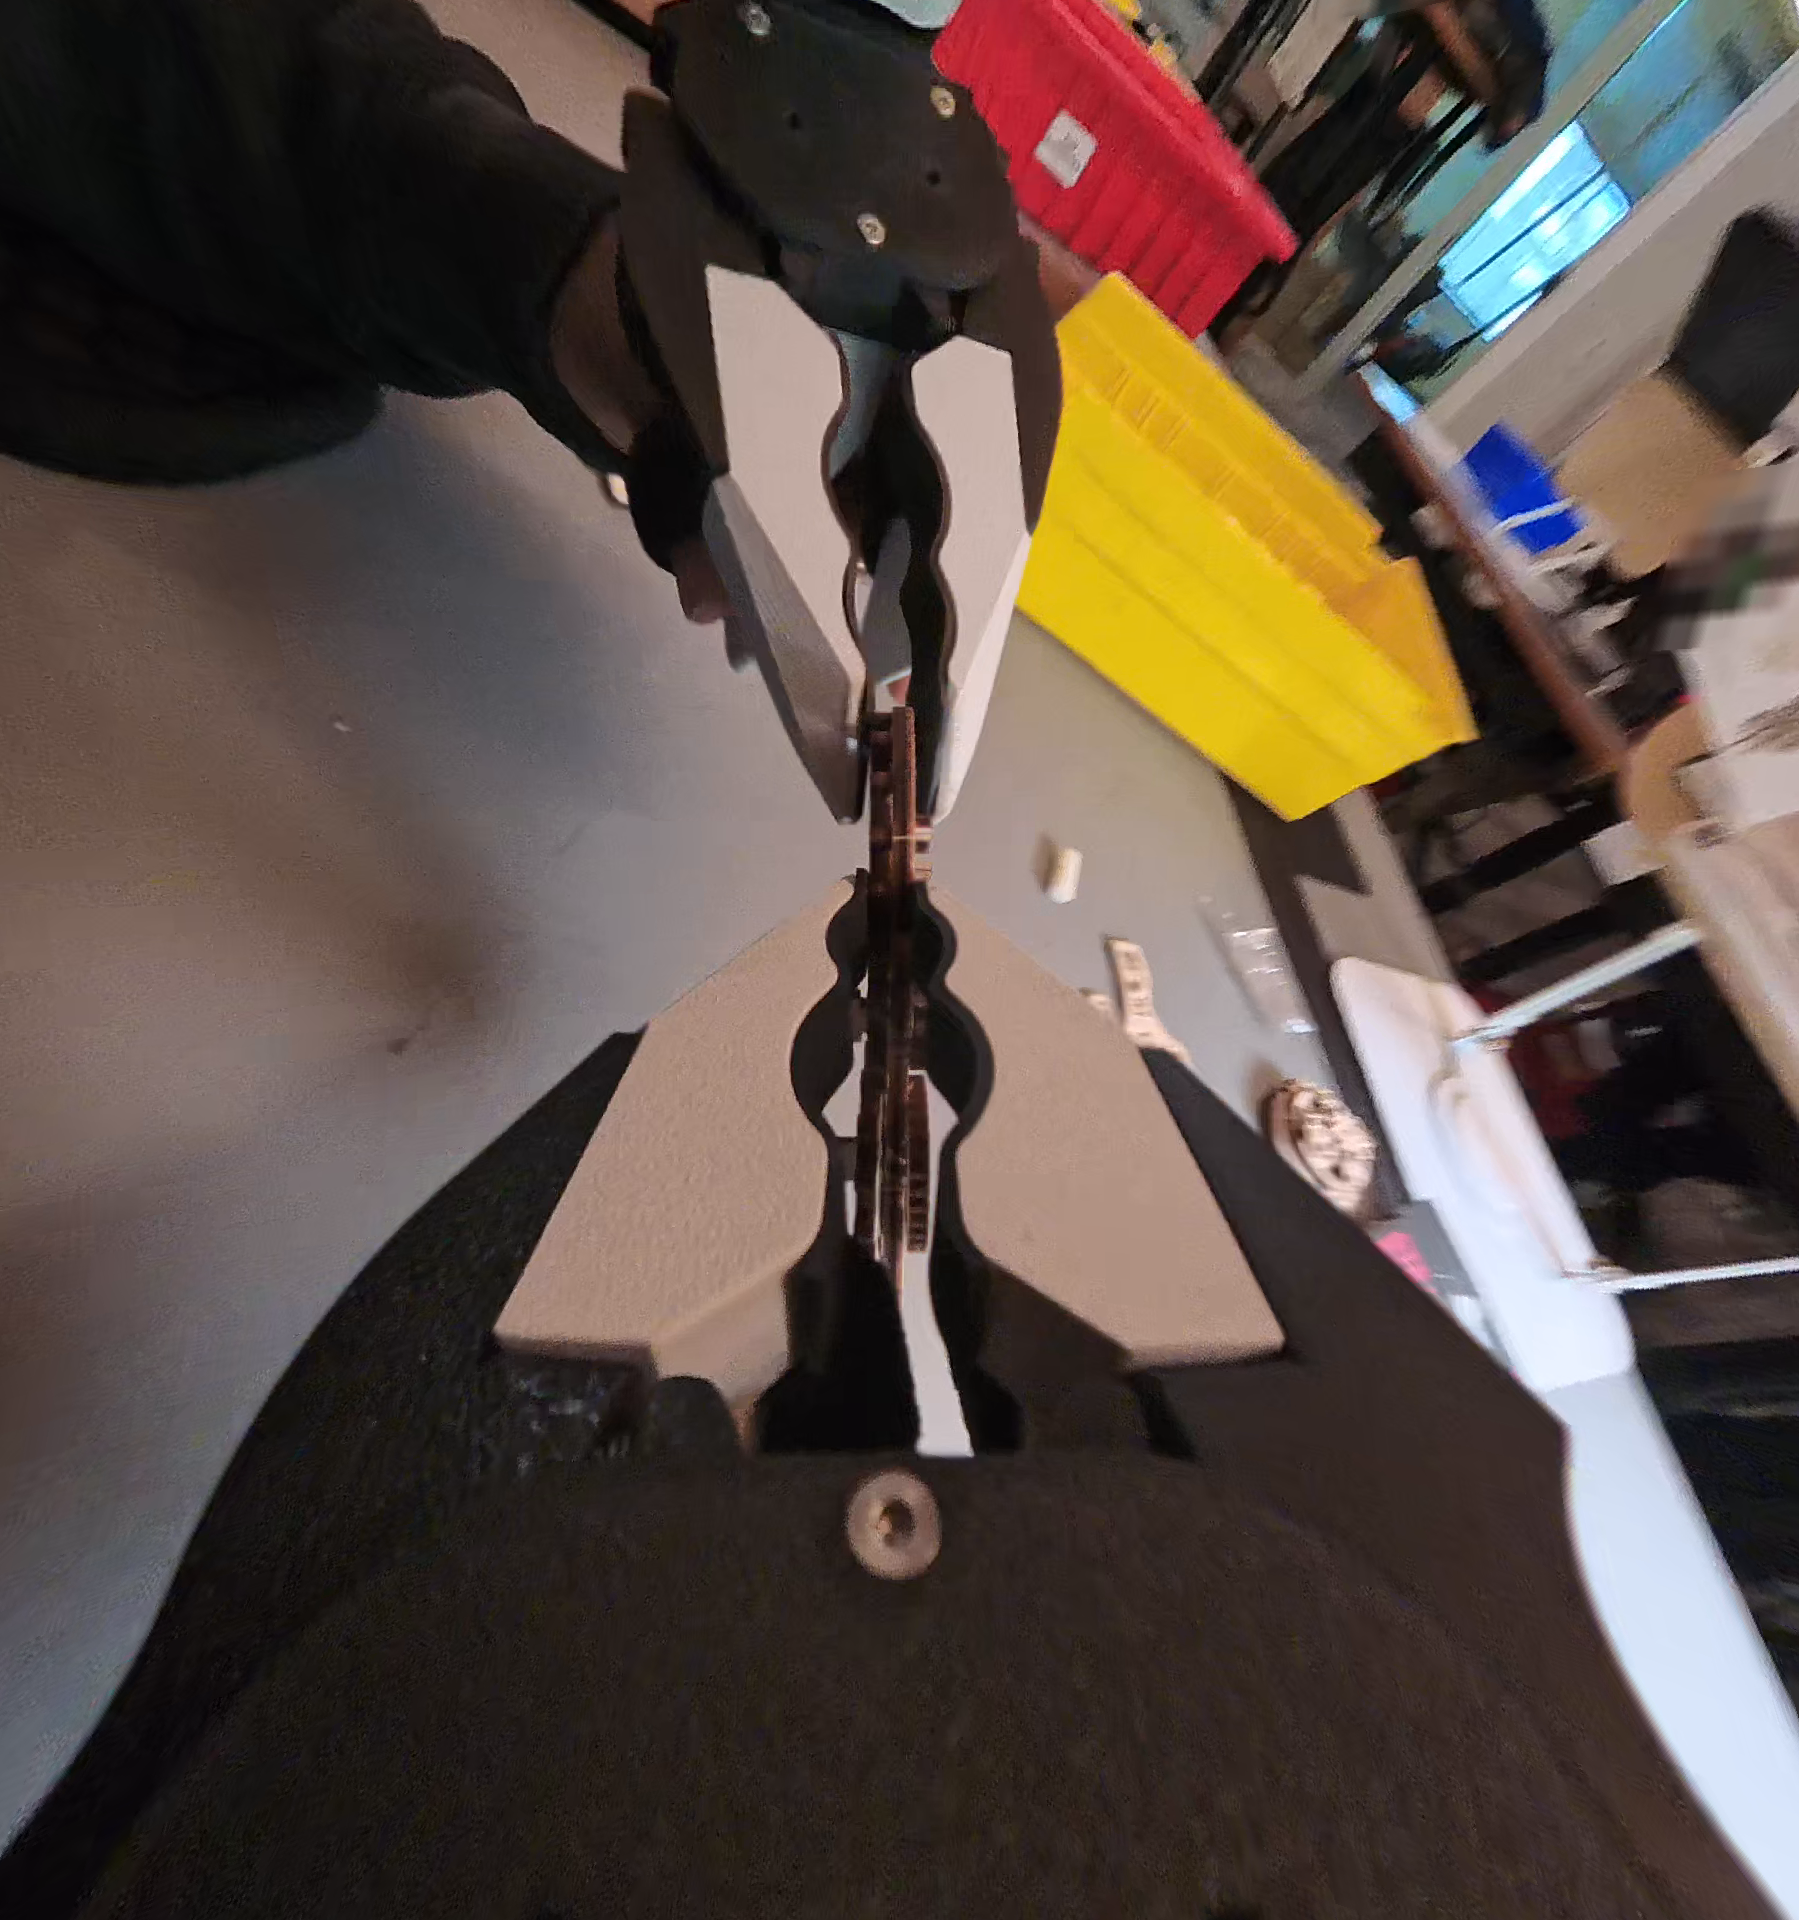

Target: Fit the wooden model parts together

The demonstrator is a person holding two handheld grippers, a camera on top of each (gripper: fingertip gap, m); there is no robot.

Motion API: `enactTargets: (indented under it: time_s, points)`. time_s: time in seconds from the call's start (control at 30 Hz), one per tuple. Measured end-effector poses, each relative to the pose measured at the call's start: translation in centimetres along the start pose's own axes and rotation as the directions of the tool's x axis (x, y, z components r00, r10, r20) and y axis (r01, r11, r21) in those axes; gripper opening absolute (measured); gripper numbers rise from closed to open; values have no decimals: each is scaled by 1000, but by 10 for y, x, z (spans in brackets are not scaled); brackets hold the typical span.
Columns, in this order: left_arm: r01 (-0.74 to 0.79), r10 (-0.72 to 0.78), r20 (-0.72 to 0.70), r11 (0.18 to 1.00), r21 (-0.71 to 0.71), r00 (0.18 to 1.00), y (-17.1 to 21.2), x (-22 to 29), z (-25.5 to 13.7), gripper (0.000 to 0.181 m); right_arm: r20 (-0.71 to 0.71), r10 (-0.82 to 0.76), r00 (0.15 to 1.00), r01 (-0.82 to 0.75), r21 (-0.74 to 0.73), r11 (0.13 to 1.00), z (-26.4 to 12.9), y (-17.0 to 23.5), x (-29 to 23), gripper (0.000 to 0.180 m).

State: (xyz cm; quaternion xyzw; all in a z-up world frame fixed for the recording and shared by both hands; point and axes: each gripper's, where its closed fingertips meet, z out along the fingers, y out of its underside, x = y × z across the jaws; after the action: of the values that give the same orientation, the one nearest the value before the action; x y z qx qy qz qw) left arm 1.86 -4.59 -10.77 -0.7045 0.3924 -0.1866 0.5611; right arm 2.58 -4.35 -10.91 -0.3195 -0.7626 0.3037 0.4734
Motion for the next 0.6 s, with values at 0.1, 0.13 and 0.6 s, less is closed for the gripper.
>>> enactTargets:
  time_s: [0.1, 0.13, 0.6]
  points:
    - [33, -33, -7, 999, 12, 999, 1, -4, -6, 15, -81, -130, 988, 129, -17, 992, -3, 2, 2, 4]
    - [27, -27, -11, 1000, 14, 1000, 0, -4, -7, 15, -103, -155, 982, 155, -15, 988, -4, 2, 1, 5]
    - [907, -802, -446, 418, 55, 397, 4, -26, -9, 28, -381, -573, 725, 543, -195, 817, -4, 11, 15, 4]
